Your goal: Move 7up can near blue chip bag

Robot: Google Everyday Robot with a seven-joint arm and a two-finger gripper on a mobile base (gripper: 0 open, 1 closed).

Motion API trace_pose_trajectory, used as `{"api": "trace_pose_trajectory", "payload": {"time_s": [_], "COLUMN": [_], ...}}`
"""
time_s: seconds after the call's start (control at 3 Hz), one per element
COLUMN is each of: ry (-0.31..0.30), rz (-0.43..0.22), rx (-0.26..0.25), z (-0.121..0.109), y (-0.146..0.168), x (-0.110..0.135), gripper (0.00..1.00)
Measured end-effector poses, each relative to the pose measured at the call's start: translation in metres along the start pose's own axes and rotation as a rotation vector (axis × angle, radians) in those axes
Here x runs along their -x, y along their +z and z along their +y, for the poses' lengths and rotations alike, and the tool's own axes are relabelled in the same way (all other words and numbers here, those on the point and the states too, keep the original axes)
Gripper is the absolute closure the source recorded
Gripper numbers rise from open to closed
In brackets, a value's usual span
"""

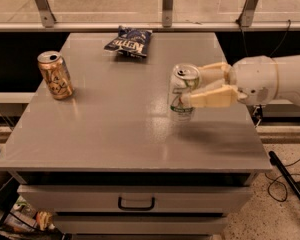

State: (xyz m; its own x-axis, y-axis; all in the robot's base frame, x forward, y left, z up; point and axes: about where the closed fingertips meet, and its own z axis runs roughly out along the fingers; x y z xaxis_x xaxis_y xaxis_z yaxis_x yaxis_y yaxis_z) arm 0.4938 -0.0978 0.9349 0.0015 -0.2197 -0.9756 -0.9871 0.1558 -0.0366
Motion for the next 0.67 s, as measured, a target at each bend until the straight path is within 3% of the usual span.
{"api": "trace_pose_trajectory", "payload": {"time_s": [0.33,0.67], "ry": [0.021,0.003], "rz": [0.039,0.033], "rx": [-0.091,-0.179], "z": [-0.046,-0.095], "y": [0.0,-0.004], "x": [0.029,0.052], "gripper": [1.0,1.0]}}
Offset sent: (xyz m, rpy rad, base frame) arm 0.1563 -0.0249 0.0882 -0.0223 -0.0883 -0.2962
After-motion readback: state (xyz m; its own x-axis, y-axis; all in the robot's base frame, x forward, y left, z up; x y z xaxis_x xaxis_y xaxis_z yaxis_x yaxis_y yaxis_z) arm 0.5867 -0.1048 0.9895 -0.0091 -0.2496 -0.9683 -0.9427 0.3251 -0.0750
